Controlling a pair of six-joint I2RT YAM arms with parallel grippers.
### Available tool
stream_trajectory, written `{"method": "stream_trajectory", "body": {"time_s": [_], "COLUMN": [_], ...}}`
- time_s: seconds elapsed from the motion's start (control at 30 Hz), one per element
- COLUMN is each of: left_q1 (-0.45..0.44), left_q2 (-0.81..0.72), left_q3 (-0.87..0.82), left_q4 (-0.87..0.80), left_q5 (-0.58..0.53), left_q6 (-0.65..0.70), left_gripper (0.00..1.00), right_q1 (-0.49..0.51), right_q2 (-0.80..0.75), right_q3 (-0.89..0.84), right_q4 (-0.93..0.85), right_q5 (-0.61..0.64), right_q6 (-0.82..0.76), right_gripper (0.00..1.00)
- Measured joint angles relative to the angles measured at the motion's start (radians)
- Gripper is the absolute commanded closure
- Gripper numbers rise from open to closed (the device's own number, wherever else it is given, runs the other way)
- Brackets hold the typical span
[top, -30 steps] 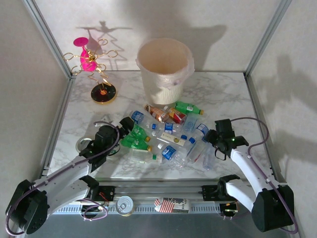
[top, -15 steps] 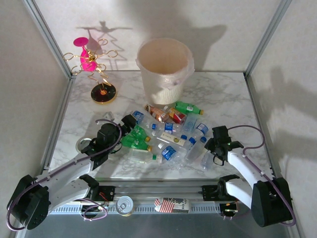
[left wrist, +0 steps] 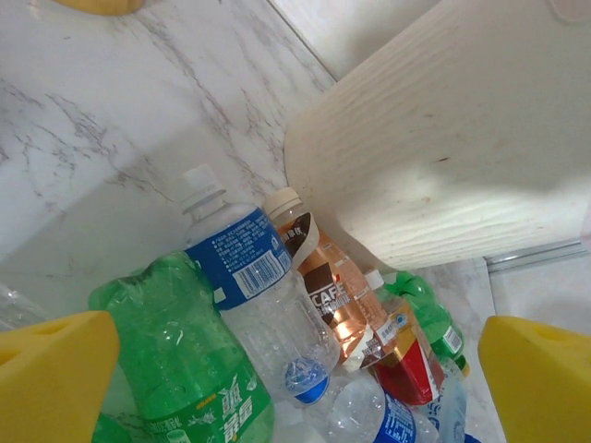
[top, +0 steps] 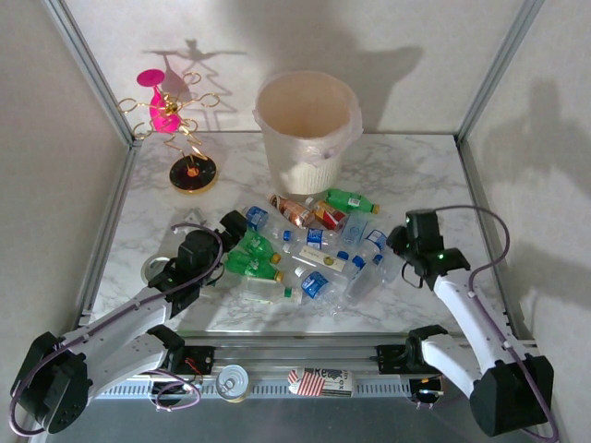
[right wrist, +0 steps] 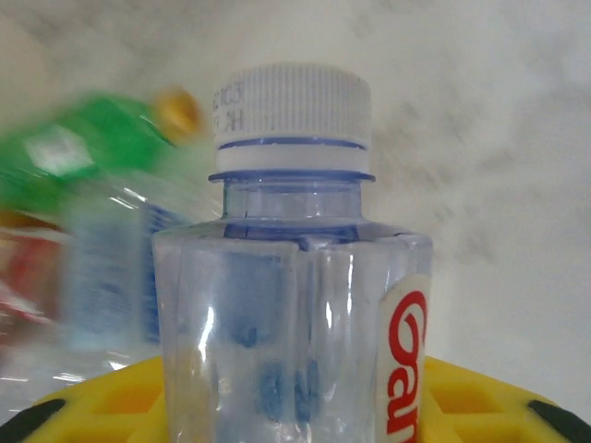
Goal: Put the plastic bottles in the bin
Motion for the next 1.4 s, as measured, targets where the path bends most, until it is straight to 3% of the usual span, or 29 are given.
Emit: {"method": "stream_trajectory", "body": {"time_s": [0.33, 0.83, 1.17, 1.4], "left_q1": [0.061, 0.111, 0.118, 0.119], "left_q2": [-0.036, -0.289, -0.405, -0.439], "left_q3": [0.000, -0.086, -0.092, -0.109], "left_q4": [-0.070, -0.248, -0.366, -0.406], "left_q5": [0.039, 0.085, 0.105, 0.111], "left_q6": [-0.005, 0.002, 0.013, 0.013], "left_gripper": [0.00, 0.00, 0.00, 0.00], "right_q1": [0.047, 0.139, 0.221, 0.229], "right_q2": [0.334, 0.987, 1.219, 1.270], "right_q3": [0.559, 1.367, 1.527, 1.591], "right_q4": [0.165, 0.246, 0.227, 0.214], "right_q5": [-0.161, -0.233, -0.242, -0.240], "right_q6": [-0.128, -0.196, -0.196, -0.195], "right_gripper": [0.59, 0.58, 0.53, 0.30]}}
